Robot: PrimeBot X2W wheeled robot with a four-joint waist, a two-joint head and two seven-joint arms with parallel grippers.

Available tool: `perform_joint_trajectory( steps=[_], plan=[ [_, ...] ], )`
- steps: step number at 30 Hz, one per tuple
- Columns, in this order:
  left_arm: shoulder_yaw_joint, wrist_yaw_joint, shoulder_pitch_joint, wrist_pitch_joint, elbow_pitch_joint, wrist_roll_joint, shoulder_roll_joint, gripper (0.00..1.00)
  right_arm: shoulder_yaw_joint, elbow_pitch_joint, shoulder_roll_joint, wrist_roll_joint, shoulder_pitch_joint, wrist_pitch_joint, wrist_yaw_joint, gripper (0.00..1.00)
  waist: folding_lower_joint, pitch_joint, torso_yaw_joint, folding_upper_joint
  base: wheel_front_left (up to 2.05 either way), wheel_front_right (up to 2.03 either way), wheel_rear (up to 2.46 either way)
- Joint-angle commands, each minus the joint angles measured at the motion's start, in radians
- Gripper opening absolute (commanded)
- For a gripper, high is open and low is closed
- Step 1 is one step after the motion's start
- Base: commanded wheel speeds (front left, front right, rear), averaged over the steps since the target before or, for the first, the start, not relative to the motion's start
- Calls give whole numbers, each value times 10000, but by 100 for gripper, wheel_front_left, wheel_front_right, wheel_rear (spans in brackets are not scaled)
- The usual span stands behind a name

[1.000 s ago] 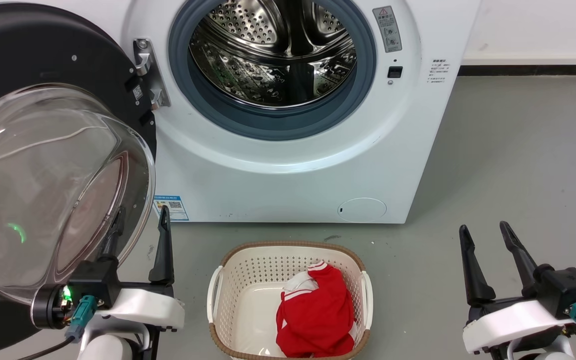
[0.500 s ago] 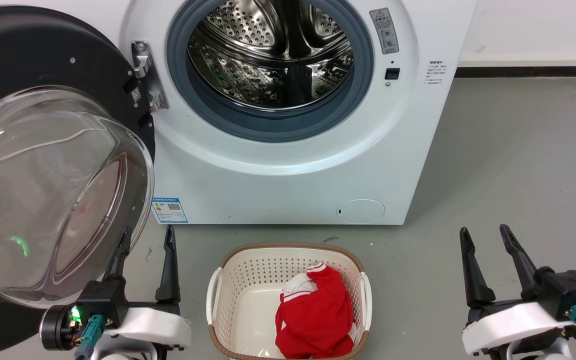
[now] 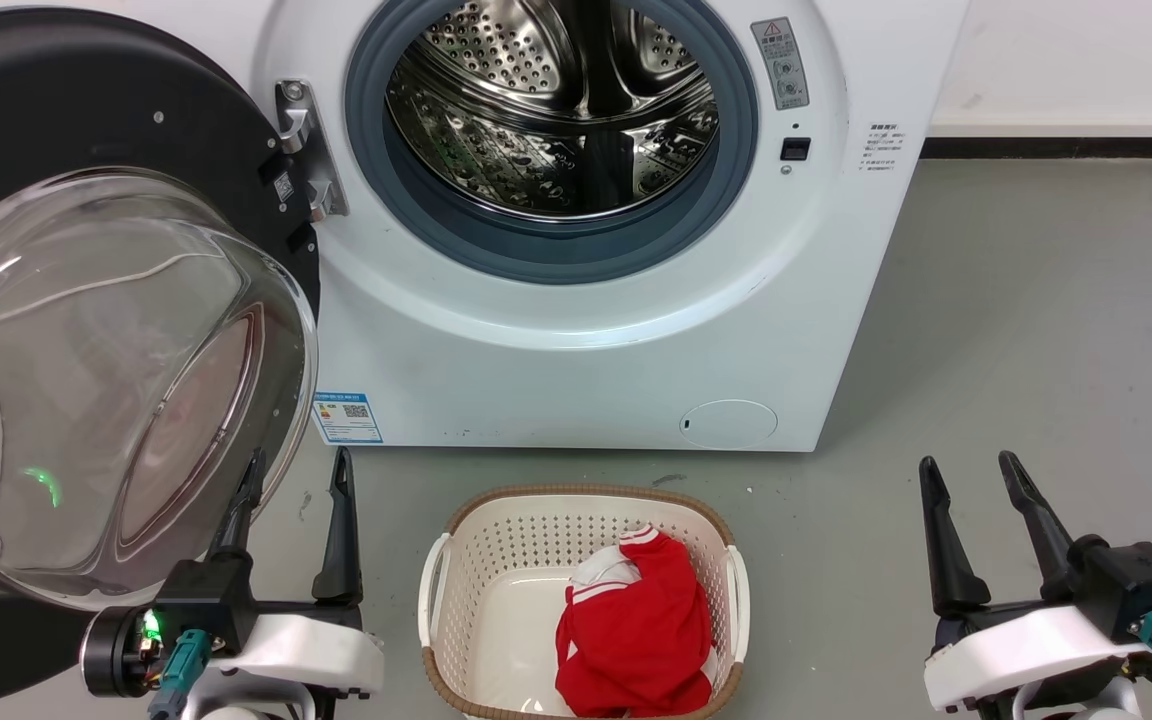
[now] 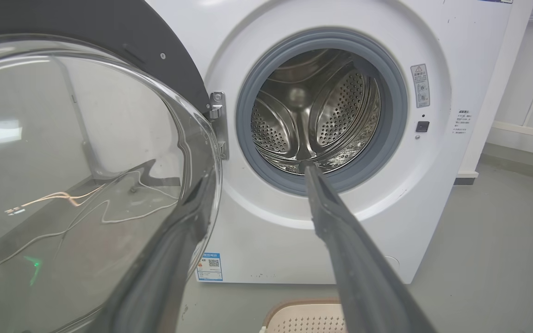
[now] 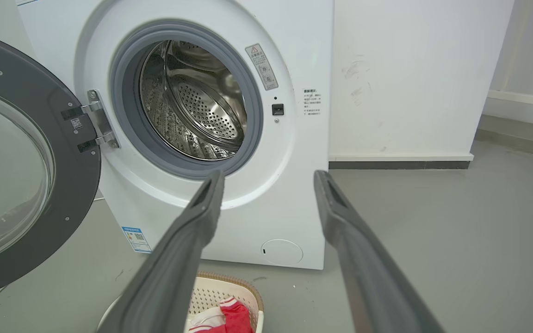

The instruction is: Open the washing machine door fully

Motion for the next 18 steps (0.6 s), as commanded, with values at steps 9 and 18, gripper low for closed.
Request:
perform_joint_trajectory(
  steps=[9, 18],
  plan=[
    [240, -185, 141, -22, -12, 186, -133, 100, -30, 78, 13, 87, 5, -92, -7, 100, 0, -9, 14, 0, 0, 0, 0],
    [406, -231, 53, 138, 291, -90, -164, 0, 22, 252, 0, 377, 56, -14, 0, 0, 0, -18, 12, 0, 0, 0, 0]
  ],
)
